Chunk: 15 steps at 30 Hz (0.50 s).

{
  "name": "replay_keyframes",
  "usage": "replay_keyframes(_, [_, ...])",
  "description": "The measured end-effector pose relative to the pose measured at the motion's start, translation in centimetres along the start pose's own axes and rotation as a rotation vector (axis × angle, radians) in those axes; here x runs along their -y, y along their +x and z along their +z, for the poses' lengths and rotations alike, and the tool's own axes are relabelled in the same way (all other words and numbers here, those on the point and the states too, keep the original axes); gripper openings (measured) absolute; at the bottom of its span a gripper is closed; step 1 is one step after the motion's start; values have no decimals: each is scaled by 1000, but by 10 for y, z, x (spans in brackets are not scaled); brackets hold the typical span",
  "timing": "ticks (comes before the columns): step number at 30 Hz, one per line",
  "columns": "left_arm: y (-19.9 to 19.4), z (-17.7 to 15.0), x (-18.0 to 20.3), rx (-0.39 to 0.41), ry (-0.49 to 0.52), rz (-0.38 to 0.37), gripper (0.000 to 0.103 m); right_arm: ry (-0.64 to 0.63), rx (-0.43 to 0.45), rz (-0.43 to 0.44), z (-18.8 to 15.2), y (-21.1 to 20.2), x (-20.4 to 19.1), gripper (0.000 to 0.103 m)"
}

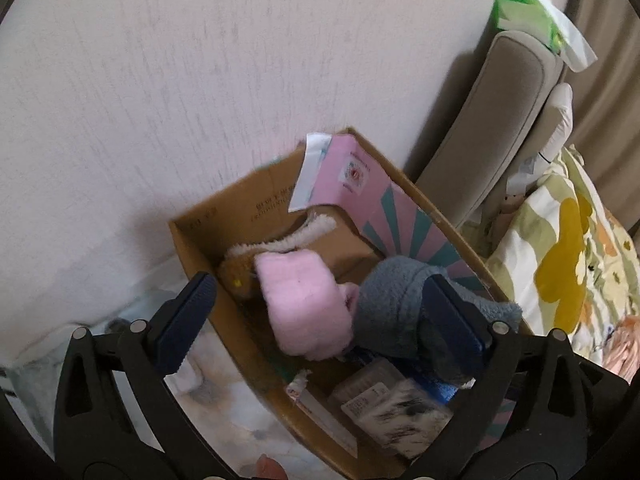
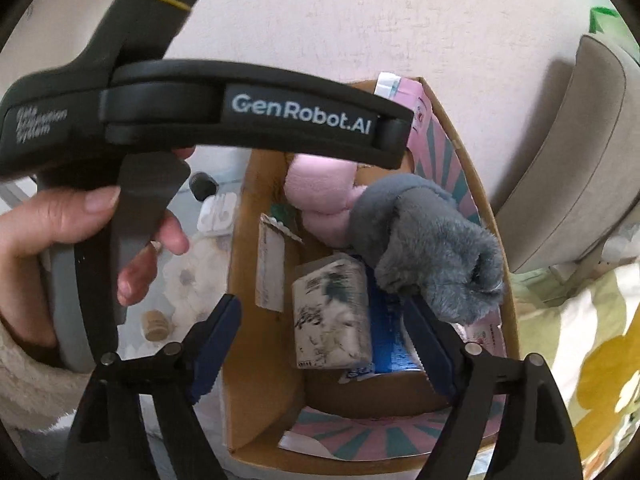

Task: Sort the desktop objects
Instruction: 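Open both grippers to release block and tissue pack, withdraw toward tray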

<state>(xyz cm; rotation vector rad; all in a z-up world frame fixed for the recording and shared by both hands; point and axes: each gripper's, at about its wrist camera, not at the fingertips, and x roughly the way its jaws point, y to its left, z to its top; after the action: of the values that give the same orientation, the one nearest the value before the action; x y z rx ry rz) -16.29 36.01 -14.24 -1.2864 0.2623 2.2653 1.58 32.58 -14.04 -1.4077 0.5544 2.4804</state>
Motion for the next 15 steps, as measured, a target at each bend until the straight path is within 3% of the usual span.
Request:
replay_keyframes(10, [-32, -7, -8, 32, 24, 3, 102, -4, 62, -30, -4, -23, -17, 80])
replay_keyframes(15, [-61, -18, -31, 74, 16, 14, 102, -23, 102, -48, -4, -32, -36, 80])
